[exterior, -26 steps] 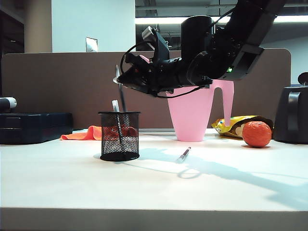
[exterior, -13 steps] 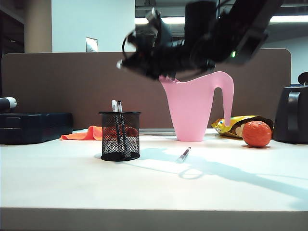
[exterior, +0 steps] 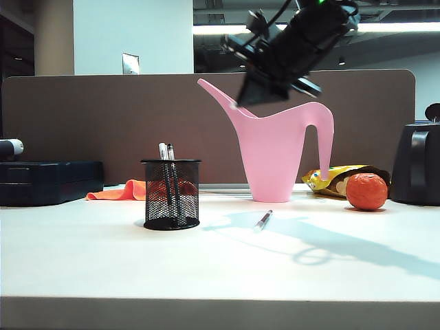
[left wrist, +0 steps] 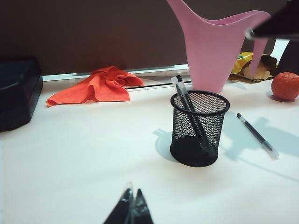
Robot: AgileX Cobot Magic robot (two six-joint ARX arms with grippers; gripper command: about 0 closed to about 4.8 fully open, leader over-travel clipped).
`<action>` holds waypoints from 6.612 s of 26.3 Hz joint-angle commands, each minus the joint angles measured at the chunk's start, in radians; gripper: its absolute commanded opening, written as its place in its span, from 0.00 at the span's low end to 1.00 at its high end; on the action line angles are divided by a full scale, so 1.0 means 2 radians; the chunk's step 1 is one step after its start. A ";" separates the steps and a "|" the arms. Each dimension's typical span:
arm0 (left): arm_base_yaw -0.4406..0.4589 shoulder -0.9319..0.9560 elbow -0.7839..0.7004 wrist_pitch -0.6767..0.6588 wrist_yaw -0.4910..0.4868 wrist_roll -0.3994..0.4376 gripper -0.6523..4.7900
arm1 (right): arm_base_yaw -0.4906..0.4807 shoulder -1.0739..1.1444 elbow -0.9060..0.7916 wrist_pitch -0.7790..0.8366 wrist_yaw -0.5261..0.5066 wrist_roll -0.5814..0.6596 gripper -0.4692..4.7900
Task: Pick up a few water-based pens and put them in the pen basket.
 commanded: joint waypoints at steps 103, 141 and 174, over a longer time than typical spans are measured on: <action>0.001 0.001 0.001 0.004 0.002 0.004 0.11 | 0.026 0.203 0.006 0.404 -0.188 0.049 0.08; 0.001 0.001 0.001 0.004 0.001 0.004 0.11 | -0.017 0.088 0.006 0.327 -0.146 -0.002 0.08; 0.001 0.001 0.001 -0.008 -0.067 0.004 0.11 | -0.238 -0.308 -0.141 -0.137 -0.024 -0.120 0.08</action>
